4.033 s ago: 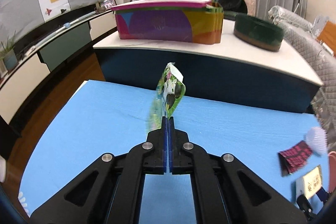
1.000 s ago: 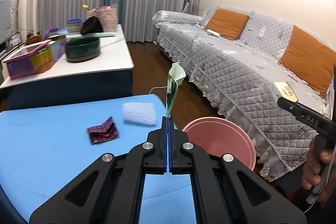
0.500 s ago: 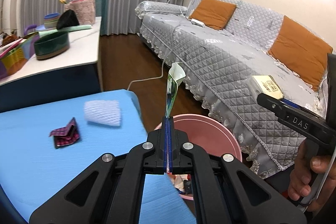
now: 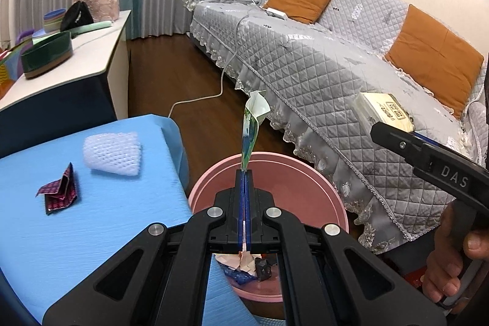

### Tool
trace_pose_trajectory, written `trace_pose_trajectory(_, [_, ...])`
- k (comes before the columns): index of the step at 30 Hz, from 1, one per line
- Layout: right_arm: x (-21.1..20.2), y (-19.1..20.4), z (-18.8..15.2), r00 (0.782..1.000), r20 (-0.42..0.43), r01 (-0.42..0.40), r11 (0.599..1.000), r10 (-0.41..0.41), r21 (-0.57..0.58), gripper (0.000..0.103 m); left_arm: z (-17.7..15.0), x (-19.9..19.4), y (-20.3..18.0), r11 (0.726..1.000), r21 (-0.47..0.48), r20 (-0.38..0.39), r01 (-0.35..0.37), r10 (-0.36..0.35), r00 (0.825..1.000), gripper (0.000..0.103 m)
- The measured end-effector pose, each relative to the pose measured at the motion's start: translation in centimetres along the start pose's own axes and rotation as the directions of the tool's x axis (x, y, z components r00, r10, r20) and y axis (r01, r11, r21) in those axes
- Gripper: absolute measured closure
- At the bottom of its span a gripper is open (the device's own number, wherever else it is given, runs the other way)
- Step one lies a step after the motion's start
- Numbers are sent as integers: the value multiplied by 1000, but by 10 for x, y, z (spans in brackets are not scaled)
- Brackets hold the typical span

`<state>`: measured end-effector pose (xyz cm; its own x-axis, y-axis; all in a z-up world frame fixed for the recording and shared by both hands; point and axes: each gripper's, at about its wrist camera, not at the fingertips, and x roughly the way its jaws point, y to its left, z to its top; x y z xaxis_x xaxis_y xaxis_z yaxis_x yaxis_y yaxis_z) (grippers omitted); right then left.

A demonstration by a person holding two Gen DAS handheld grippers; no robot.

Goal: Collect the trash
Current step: 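Open both tools to drop the green packet and tissue pack into the bin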

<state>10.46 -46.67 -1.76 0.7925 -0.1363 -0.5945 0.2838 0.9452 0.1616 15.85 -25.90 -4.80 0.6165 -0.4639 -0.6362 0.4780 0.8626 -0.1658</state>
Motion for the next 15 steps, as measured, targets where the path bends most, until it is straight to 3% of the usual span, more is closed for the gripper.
trace_pose_trajectory(4, [5, 2, -2, 1000, -23, -4, 1000, 4, -15, 29, 0, 6, -1, 1000, -3, -22, 11, -11, 1000, 103])
trace_pose_trajectory(8, [6, 3, -2, 1000, -27, -8, 1000, 8, -14, 22, 0, 7, 1, 1000, -3, -40, 16, -16, 999, 88])
trace_pose_trajectory(15, [6, 10, 0, 1000, -18, -20, 1000, 20, -10, 21, -3, -13, 14, 1000, -11, -27, -1, 1, 1000, 88])
